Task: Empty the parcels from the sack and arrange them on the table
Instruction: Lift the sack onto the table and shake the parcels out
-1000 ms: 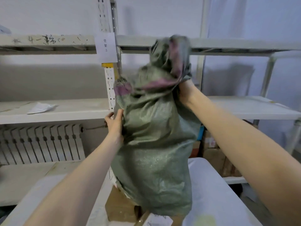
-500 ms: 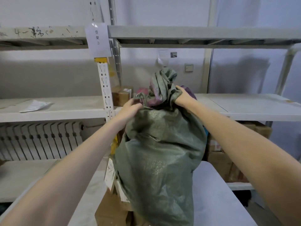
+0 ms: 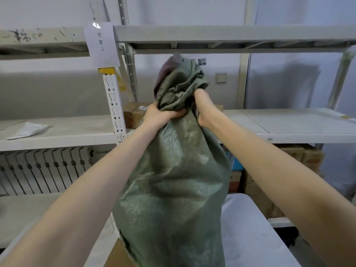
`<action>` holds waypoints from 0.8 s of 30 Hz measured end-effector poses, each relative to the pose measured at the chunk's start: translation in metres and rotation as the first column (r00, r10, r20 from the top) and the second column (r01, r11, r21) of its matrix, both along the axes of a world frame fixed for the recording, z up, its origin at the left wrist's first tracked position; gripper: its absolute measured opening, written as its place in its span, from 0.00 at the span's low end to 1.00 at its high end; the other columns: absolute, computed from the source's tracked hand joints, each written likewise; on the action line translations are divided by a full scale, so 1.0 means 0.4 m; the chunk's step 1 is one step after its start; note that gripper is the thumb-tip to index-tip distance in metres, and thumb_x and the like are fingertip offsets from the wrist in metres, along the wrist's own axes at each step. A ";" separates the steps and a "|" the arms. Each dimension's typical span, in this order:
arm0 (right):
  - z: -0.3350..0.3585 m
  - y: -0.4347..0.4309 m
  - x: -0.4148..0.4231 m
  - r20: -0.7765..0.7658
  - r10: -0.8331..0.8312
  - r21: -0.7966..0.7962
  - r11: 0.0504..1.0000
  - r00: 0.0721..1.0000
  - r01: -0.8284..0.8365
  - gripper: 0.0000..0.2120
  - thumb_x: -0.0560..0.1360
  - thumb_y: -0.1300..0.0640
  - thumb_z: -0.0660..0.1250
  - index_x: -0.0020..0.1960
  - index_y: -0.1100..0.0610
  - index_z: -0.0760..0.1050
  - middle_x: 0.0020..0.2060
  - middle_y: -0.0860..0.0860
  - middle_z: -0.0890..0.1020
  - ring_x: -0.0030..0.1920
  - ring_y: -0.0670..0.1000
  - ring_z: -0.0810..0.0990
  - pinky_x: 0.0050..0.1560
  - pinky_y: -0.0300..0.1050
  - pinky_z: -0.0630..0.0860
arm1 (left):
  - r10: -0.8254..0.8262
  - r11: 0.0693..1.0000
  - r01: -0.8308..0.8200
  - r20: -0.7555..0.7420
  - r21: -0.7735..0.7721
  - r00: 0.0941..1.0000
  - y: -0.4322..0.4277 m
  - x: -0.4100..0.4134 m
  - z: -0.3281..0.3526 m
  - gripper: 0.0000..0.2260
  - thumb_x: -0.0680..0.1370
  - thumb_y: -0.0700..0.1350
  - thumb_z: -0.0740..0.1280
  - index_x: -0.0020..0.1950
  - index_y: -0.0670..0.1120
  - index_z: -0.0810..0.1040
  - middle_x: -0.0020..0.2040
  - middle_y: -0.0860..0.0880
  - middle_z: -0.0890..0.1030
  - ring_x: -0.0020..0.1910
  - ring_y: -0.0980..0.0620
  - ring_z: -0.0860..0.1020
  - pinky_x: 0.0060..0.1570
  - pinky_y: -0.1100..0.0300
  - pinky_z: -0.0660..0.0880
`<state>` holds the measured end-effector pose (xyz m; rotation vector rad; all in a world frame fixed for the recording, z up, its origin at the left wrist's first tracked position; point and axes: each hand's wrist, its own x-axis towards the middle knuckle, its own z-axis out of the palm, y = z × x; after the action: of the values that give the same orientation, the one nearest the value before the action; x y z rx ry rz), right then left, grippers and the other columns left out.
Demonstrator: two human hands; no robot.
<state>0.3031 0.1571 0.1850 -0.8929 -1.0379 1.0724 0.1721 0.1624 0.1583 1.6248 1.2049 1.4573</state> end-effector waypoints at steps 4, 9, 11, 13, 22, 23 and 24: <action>-0.027 0.031 0.028 0.638 -0.404 0.272 0.915 0.656 0.300 0.23 0.73 0.45 0.67 0.62 0.57 0.71 0.57 0.54 0.73 0.51 0.52 0.75 0.54 0.47 0.73 | 0.056 0.984 -0.060 -0.027 -0.166 0.998 0.024 -0.014 -0.007 0.41 0.62 0.60 0.78 0.70 0.44 0.71 0.64 0.46 0.77 0.61 0.45 0.77 0.63 0.50 0.73; -0.068 0.023 0.049 0.649 -0.759 0.750 0.624 0.060 -0.222 0.41 0.67 0.47 0.70 0.74 0.49 0.53 0.73 0.56 0.59 0.72 0.58 0.62 0.67 0.70 0.64 | 0.018 0.968 -0.032 -0.059 -0.249 0.998 0.045 -0.032 0.001 0.38 0.67 0.57 0.75 0.71 0.40 0.68 0.61 0.43 0.78 0.60 0.42 0.77 0.62 0.50 0.74; -0.056 0.025 0.044 0.767 -0.613 0.540 0.777 -0.191 -0.324 0.49 0.67 0.41 0.71 0.78 0.44 0.45 0.78 0.51 0.48 0.78 0.55 0.46 0.69 0.77 0.49 | -0.039 0.947 0.018 -0.061 -0.322 0.997 0.058 -0.041 0.017 0.32 0.73 0.55 0.72 0.70 0.42 0.68 0.56 0.45 0.78 0.57 0.43 0.78 0.61 0.49 0.74; -0.038 0.034 0.065 0.849 -0.456 0.402 0.885 -0.266 -0.234 0.57 0.63 0.30 0.70 0.78 0.43 0.37 0.79 0.47 0.43 0.78 0.54 0.39 0.68 0.78 0.45 | -0.136 0.919 0.068 -0.151 -0.388 0.979 0.058 -0.053 0.031 0.29 0.71 0.60 0.72 0.66 0.48 0.71 0.57 0.51 0.78 0.56 0.46 0.78 0.62 0.50 0.73; 0.041 0.066 0.089 0.850 -0.058 0.029 0.998 -0.524 -0.063 0.67 0.53 0.35 0.79 0.79 0.48 0.42 0.75 0.51 0.56 0.73 0.58 0.58 0.72 0.59 0.62 | -0.483 0.791 0.303 -0.239 -0.532 0.842 0.065 -0.100 0.041 0.40 0.60 0.63 0.77 0.68 0.50 0.73 0.67 0.50 0.74 0.67 0.48 0.70 0.71 0.48 0.63; 0.047 0.071 0.078 0.840 -0.043 0.020 0.999 -0.541 -0.047 0.64 0.54 0.36 0.80 0.79 0.50 0.47 0.73 0.52 0.59 0.72 0.58 0.61 0.71 0.57 0.63 | -0.494 0.787 0.307 -0.249 -0.536 0.833 0.060 -0.110 0.040 0.40 0.60 0.63 0.77 0.68 0.49 0.73 0.67 0.49 0.74 0.67 0.48 0.70 0.71 0.48 0.64; 0.053 0.073 0.072 0.839 -0.040 0.027 0.999 -0.542 -0.033 0.60 0.55 0.37 0.80 0.78 0.52 0.52 0.71 0.52 0.63 0.71 0.57 0.64 0.69 0.55 0.66 | -0.505 0.781 0.302 -0.267 -0.547 0.821 0.064 -0.115 0.036 0.42 0.58 0.64 0.78 0.68 0.49 0.73 0.67 0.49 0.74 0.67 0.47 0.70 0.71 0.47 0.64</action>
<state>0.3321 0.1861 0.2062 -1.9558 -2.6297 -0.4357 0.1262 0.1881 0.1729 1.7198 1.1963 0.4919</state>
